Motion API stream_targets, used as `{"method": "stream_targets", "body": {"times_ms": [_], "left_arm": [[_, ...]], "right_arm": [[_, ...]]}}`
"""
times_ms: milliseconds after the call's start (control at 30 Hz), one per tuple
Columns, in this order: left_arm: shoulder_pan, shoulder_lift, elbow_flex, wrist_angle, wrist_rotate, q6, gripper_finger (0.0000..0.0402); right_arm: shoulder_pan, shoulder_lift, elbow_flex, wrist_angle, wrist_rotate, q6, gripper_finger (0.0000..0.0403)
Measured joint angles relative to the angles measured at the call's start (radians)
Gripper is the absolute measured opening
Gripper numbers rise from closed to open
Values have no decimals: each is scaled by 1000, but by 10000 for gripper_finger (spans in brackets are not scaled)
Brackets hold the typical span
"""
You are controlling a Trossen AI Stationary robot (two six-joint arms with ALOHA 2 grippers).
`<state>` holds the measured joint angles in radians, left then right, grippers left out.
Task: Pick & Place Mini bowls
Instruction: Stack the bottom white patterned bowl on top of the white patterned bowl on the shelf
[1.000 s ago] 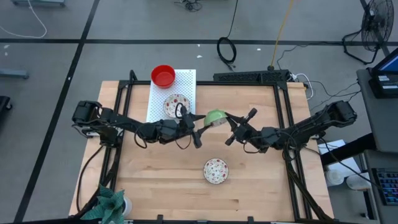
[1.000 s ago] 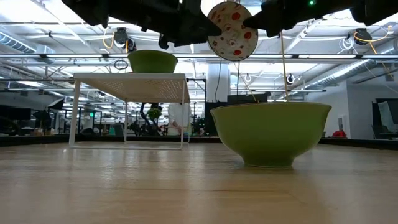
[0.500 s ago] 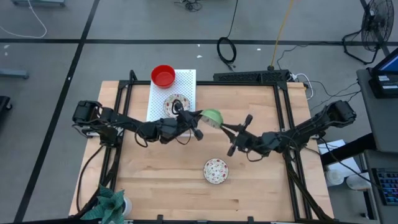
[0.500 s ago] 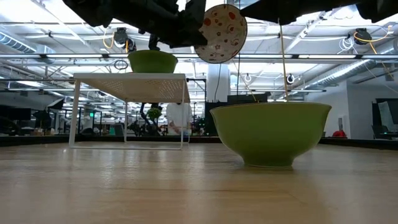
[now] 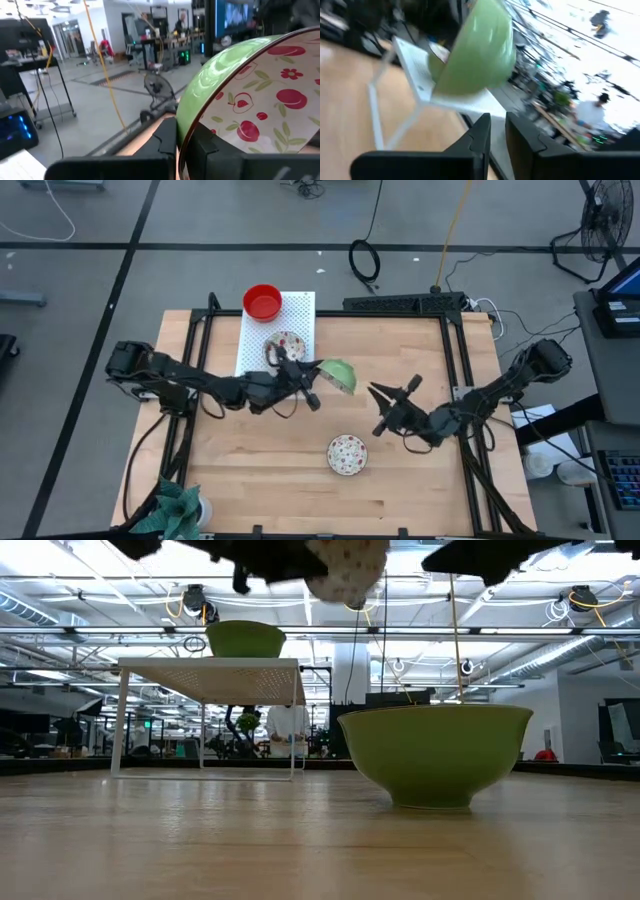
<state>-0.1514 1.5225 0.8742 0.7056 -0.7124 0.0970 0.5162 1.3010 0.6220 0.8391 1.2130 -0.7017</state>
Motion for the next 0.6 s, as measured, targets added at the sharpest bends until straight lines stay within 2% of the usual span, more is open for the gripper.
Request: {"method": "stream_targets", "body": {"times_ms": [67, 133, 233, 333, 467, 600], "left_arm": [[-4, -56, 0, -17, -4, 16, 12], [-4, -126, 26, -123, -15, 15, 12], [13, -227, 135, -451, -21, -81, 12], [56, -270, 309, -841, 7, -212, 12], [142, -263, 560, -1280, 117, -338, 12], [267, -244, 711, -1524, 284, -450, 12]], "right_arm": [[23, 0, 0, -4, 74, -28, 44], [38, -3, 0, -4, 104, -48, 44], [43, -13, 0, -3, 95, -52, 45], [29, -32, 0, -2, 96, -71, 45], [-6, -72, 0, 1, 92, -76, 45], [-52, -112, 0, -6, 91, -68, 45]]}}
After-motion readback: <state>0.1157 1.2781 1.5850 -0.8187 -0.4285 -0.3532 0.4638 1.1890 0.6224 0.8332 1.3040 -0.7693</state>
